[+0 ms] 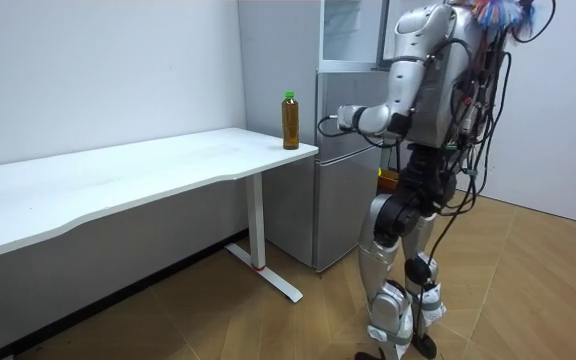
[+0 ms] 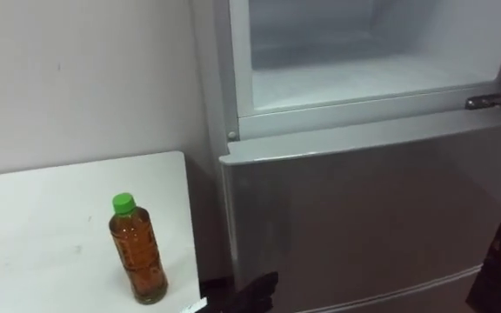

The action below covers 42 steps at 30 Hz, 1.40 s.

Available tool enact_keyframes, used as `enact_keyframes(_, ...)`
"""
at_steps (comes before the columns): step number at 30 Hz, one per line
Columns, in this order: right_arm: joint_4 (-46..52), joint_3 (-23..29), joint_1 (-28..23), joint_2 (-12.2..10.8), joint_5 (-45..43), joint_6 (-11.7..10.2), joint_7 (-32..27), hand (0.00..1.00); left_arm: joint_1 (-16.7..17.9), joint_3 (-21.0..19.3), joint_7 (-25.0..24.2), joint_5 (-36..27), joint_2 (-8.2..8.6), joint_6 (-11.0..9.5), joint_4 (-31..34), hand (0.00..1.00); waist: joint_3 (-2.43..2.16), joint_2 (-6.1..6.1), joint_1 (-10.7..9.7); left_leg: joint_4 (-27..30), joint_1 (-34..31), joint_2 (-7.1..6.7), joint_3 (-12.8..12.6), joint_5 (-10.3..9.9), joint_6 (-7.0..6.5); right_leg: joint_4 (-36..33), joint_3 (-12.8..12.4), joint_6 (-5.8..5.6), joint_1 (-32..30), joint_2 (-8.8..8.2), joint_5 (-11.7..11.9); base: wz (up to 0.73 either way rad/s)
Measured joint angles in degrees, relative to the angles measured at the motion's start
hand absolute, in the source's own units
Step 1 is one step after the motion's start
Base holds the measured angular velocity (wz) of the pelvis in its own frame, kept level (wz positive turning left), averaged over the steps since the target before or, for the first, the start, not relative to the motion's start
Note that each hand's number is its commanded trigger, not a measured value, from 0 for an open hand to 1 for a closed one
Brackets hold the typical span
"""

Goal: Put the bottle in the upper fridge

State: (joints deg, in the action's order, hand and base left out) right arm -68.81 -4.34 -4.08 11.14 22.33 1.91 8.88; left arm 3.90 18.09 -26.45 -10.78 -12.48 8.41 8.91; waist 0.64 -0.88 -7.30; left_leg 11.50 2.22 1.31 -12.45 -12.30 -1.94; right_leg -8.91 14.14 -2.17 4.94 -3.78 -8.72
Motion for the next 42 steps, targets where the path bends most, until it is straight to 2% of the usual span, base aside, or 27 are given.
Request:
enact_keyframes(3, 0.3, 0.1, -0.4, -0.1, -0.3, -0.5, 0.0, 0.00, 3.9, -1.9, 1.1, 5.2, 0.23, -1.0, -1.1, 0.00, -0.05, 0.11, 0.3, 0.3, 0.1, -0.08, 0.9, 0.1, 0.10, 0.1, 0.7, 0.08, 0.5, 0.01, 0.0, 0.10)
enact_keyframes(5, 0.4, 0.1, -0.9, -0.1, 0.0, -0.9, 0.0, 0.00, 5.0, -2.3, 1.6, 6.8, 0.27, -1.5, -4.1, 0.00, -0.11, 0.18, 1.4, 0.5, 0.2, -0.14, 1.2, 0.1, 0.15, 0.1, 1.0, 0.20, 0.8, -0.01, -0.2, 0.11)
enact_keyframes(8, 1.9, 0.2, -2.2, -0.4, -0.1, -1.2, 0.2, 0.00, 7.7, -2.8, 3.4, 9.5, 0.21, -1.9, -6.8, 0.00, -0.38, 0.87, 1.7, 1.0, 0.3, -0.46, 2.0, 0.2, 0.23, 0.1, 1.8, 0.28, 1.0, -0.05, -0.7, 0.18)
enact_keyframes(10, 2.6, 1.1, -2.8, -0.5, -0.2, -1.5, 0.5, 0.00, 9.2, -4.0, 4.6, 10.5, 0.70, -3.8, -11.5, 0.00, -0.54, 1.24, 2.3, 0.9, 0.4, -0.74, 2.7, 0.2, 0.32, 0.2, 2.4, 0.29, 1.6, -0.10, -1.0, 0.16)
enact_keyframes(12, 4.2, 1.1, -4.2, -0.5, -0.1, -2.1, 0.5, 0.00, 9.5, -4.7, 5.8, 10.5, 0.64, -4.3, -15.5, 0.00, -0.54, 1.58, 2.9, 0.9, 0.4, -0.80, 3.0, 0.3, 0.40, 0.1, 3.1, 0.29, 1.9, -0.18, -1.2, 0.16)
enact_keyframes(14, 4.5, 1.1, -4.5, -0.6, -1.7, -2.9, 0.4, 0.00, 9.8, -6.6, 8.6, 12.6, 1.26, -6.8, -22.6, 0.00, -0.54, 1.71, 4.3, 0.7, 0.7, -0.74, 3.1, 0.4, 0.56, 0.1, 3.1, 0.40, 1.7, -0.11, -1.3, -0.02)
enact_keyframes(15, 4.5, 1.2, -4.5, -0.6, -2.5, -3.2, 0.3, 0.00, 10.0, -7.0, 9.4, 12.8, 1.37, -7.3, -24.4, 0.00, -0.54, 1.73, 4.5, 0.8, 0.7, -0.73, 3.2, 0.4, 0.59, 0.1, 3.1, 0.41, 1.7, -0.10, -1.3, 0.00)
enact_keyframes(17, 4.6, 1.2, -4.5, -0.4, -4.5, -4.4, 0.2, 0.00, 11.6, -9.1, 12.5, 13.2, 1.76, -9.8, -30.9, 0.00, -0.55, 1.73, 5.0, 0.5, 0.9, -0.77, 3.0, 0.4, 0.64, 0.2, 3.3, 0.44, 1.7, -0.08, -1.4, 0.00)
enact_keyframes(20, 4.6, 1.0, -4.5, -0.4, -5.1, -5.7, 0.1, 0.00, 12.2, -10.3, 15.0, 13.7, 1.87, -11.9, -37.4, 0.00, -0.52, 1.80, 6.0, 0.2, 0.9, -0.86, 3.0, 0.4, 0.66, 0.3, 3.3, 0.39, 1.5, -0.11, -1.4, 0.00)
enact_keyframes(22, 4.5, 1.0, -4.4, -0.5, -4.7, -6.7, 0.1, 0.00, 12.3, -11.6, 16.9, 13.5, 2.20, -14.8, -44.5, 0.00, -0.56, 1.94, 6.4, 0.0, 0.8, -1.00, 3.2, 0.4, 0.65, 0.4, 3.4, 0.27, 1.5, -0.21, -1.5, 0.02)
enact_keyframes(24, 4.5, 1.0, -4.4, -0.5, -4.7, -7.6, 0.1, 0.00, 12.4, -13.1, 18.4, 13.4, 2.85, -15.9, -49.3, 0.00, -0.58, 1.99, 6.5, -0.1, 0.8, -1.10, 3.3, 0.4, 0.63, 0.4, 3.3, 0.18, 1.5, -0.28, -1.6, 0.00)
enact_keyframes(27, 4.5, 1.1, -4.5, -0.5, -5.0, -7.6, 0.1, 0.00, 12.1, -14.5, 20.1, 13.5, 3.33, -16.5, -54.8, 0.00, -0.69, 1.78, 6.6, -0.1, 0.8, -1.10, 3.3, 0.4, 0.63, 0.4, 3.4, 0.17, 1.5, -0.28, -1.6, 0.00)
enact_keyframes(31, 4.5, 1.2, -5.2, -0.8, -4.9, -8.2, 0.2, 0.00, 11.6, -17.5, 23.3, 13.4, 5.10, -17.9, -60.7, 0.00, -0.55, 1.40, 6.9, -0.2, 1.1, -1.05, 3.1, 0.4, 0.64, 0.4, 3.3, 0.18, 1.6, -0.23, -1.6, 0.00)
enact_keyframes(35, 4.5, 1.2, -6.1, -1.8, -4.9, -8.3, 0.1, 0.00, 11.7, -17.8, 27.2, 13.5, 5.40, -18.6, -62.1, 0.00, -0.64, 1.06, 7.2, -0.2, 1.5, -1.03, 3.0, 0.4, 0.65, 0.4, 3.2, 0.22, 2.0, -0.22, -1.7, 0.00)
enact_keyframes(42, 4.5, 1.2, -6.1, -2.1, -5.1, -8.3, 0.7, 0.00, 11.9, -17.9, 31.5, 13.7, 5.38, -18.8, -63.7, 0.00, -0.82, 0.78, 7.6, -0.2, 1.6, -1.03, 3.1, 0.4, 0.64, 0.3, 3.0, 0.24, 2.0, -0.24, -1.7, -0.01)
